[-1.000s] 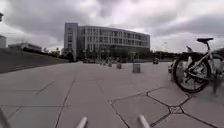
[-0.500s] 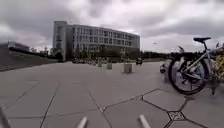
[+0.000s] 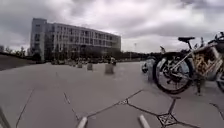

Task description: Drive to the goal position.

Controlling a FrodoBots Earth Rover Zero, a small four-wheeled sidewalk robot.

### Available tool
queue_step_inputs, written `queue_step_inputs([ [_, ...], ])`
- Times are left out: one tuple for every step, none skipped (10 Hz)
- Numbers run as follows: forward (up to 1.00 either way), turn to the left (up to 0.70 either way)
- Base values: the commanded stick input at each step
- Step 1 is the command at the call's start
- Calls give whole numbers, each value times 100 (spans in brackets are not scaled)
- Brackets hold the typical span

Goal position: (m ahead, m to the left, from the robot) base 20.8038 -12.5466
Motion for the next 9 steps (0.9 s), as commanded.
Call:
queue_step_inputs([
  [50, 1],
  [50, 1],
  [50, 1],
  [50, 1],
  [50, 1],
  [50, 1],
  [50, 1],
  [50, 1],
  [50, 1],
])
